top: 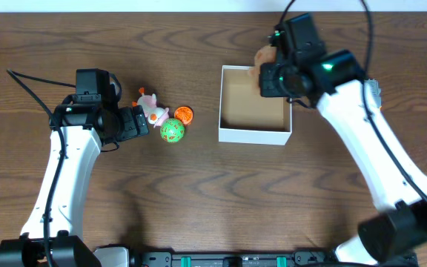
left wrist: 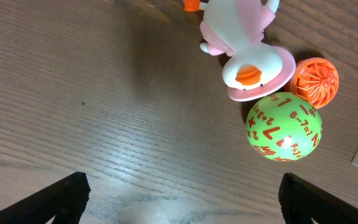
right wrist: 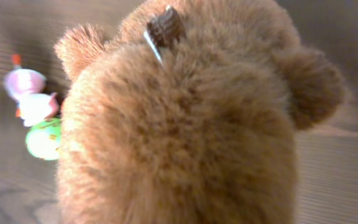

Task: Pack container
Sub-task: 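Carry the bear with the right gripper into the white box and release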

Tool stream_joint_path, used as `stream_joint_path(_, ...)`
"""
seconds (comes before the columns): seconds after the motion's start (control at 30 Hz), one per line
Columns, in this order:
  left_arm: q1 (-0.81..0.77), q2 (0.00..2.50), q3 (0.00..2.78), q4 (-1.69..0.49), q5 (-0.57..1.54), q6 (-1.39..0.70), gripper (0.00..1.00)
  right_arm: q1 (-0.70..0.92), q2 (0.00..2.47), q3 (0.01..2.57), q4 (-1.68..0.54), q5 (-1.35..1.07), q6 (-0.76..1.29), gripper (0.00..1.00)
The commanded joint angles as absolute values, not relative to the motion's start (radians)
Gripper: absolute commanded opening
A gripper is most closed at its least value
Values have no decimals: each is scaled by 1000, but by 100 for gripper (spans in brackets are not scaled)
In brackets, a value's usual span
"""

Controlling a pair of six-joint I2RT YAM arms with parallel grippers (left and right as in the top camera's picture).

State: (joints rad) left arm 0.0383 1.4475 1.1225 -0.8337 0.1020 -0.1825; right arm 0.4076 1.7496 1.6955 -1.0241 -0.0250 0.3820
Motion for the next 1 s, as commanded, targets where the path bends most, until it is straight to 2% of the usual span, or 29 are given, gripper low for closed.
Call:
stream_joint_path(0.0,43,1451,1135,-837,104,-169,98,413,1850,1675,-1015,-3,456,1)
stream_joint_path(0.37,43,1451,1135,-837,105,-169,98,360,2015,1674,-987,12,455,1)
stream_joint_path(0.53,43,1451,1135,-837,105,-169,98,326,2042,1672,-981,23,449,14)
stream_joint_path(0.83,43,1451,1135,-837,105,-169,98,321,2097,1659,-990,28,410,14)
stream_joint_path(0.87,43,1451,1135,-837,104,-169,98,321,2101,1659,-989,31,409,17)
stream_joint_path(0.9,43,1451,1135,-837,105,-169,98,321,2101,1659,-987,31,406,24)
stream_joint_path(0.97,43,1451,1135,-837,105,-169,98,320,2101,1660,-982,35,398,56)
